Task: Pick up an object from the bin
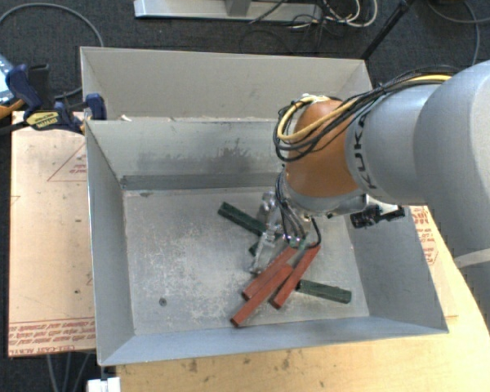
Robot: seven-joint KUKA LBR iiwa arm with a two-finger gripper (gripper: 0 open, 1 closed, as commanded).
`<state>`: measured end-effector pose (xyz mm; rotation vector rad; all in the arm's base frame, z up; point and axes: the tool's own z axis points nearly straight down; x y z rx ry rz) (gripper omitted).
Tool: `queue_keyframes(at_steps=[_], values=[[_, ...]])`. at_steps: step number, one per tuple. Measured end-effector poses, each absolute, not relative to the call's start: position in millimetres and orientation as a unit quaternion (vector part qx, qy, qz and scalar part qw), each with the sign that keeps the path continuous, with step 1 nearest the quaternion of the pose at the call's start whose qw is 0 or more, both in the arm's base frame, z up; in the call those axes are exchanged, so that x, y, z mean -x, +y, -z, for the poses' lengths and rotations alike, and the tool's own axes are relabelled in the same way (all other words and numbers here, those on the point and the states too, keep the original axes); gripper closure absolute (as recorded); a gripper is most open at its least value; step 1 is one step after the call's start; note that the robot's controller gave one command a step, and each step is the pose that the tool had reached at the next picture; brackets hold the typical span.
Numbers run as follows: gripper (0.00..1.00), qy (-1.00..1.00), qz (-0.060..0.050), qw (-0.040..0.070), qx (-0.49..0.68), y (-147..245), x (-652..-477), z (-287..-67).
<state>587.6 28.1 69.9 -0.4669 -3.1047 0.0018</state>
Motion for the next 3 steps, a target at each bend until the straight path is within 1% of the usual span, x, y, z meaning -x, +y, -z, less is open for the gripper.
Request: queue_keyframes(at_steps=[1, 2, 3], values=[[1.00, -0.989, 0.001, -0.001, 0.147, 30.7, -589.5, -70.7], [0.00, -0.989, 0.001, -0.001, 0.147, 30.5, -589.3, -70.2], [0.00, -0.979, 0.000, -0.002, 0.202, -20.7, -604.2, -70.5]])
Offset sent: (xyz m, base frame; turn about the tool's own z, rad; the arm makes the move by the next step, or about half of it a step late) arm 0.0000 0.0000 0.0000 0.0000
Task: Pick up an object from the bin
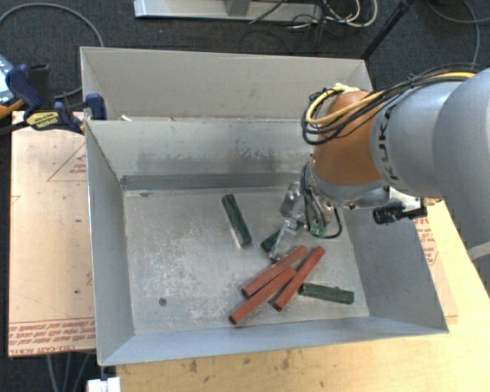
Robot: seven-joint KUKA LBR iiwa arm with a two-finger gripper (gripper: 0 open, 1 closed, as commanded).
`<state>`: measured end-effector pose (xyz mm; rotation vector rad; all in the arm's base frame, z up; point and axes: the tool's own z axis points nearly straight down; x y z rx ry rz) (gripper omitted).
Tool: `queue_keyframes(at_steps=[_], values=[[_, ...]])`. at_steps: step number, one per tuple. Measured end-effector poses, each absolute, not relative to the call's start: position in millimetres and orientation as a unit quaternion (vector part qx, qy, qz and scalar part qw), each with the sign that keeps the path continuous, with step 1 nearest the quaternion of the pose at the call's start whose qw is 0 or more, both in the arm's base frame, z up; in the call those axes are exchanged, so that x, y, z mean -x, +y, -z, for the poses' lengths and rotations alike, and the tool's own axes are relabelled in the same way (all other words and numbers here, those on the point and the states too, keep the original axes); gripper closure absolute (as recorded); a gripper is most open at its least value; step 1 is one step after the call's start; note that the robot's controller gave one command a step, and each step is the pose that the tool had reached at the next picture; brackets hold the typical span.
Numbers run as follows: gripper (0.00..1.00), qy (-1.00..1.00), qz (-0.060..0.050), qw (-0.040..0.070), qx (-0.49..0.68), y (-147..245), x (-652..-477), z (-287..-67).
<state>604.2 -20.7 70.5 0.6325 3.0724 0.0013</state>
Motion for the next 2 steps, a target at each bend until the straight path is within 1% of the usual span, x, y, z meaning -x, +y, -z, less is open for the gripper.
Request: queue_keyframes(at_steps=[1, 2], values=[[1.00, 0.980, -0.001, 0.001, -0.201, -19.1, -604.2, -71.3], [1.00, 0.980, -0.002, 0.006, -0.197, -14.5, -639.9, -213.4]])
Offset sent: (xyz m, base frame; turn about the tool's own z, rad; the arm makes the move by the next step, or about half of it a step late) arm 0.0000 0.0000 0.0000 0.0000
